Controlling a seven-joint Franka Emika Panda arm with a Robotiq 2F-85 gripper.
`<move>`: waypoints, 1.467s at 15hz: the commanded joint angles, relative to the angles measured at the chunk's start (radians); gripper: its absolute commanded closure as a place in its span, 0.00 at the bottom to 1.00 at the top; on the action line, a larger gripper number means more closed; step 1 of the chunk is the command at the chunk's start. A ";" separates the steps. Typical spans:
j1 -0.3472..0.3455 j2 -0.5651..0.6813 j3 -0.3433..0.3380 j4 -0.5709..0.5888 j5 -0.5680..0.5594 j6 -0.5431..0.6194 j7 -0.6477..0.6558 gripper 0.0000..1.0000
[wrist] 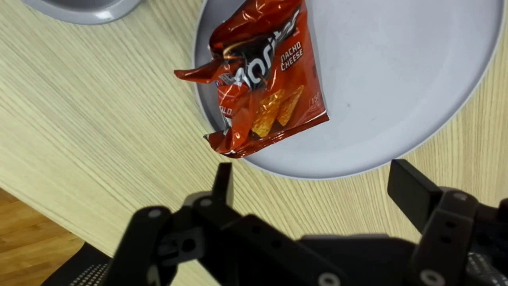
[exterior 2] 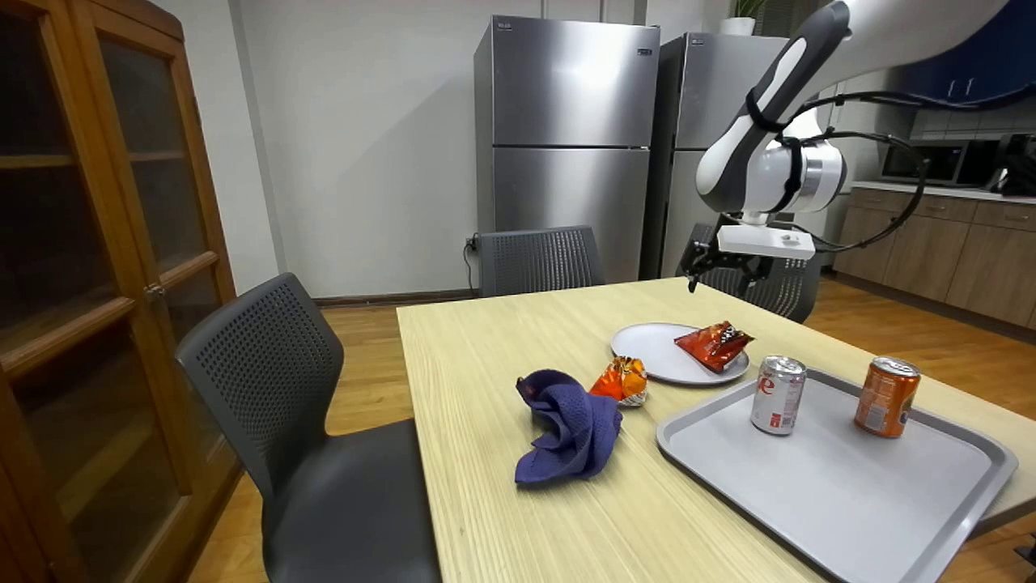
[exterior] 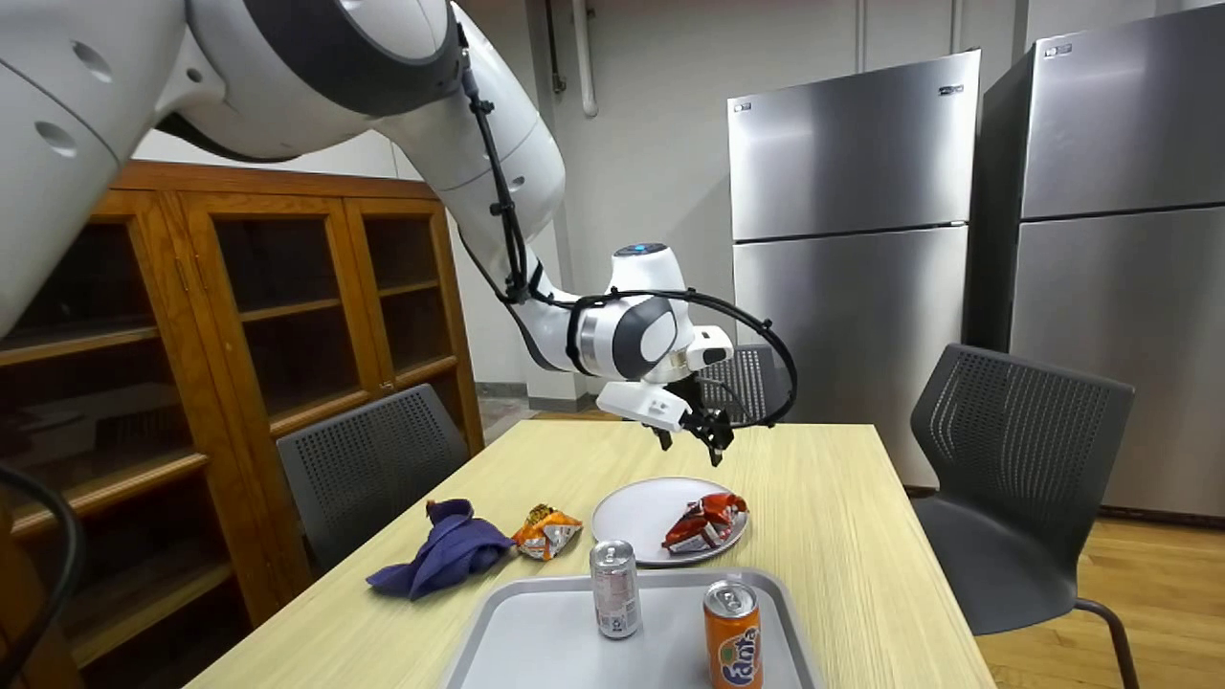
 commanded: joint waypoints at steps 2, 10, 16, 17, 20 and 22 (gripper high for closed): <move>-0.015 0.039 0.004 0.055 0.011 -0.036 0.003 0.00; -0.010 0.088 -0.017 0.078 0.004 -0.049 0.018 0.00; -0.007 0.107 -0.019 0.079 0.001 -0.068 0.018 0.00; -0.007 0.109 -0.020 0.079 0.001 -0.069 0.018 0.00; -0.007 0.113 -0.020 0.081 0.001 -0.074 0.018 0.00; -0.006 0.114 -0.021 0.082 0.000 -0.078 0.019 0.00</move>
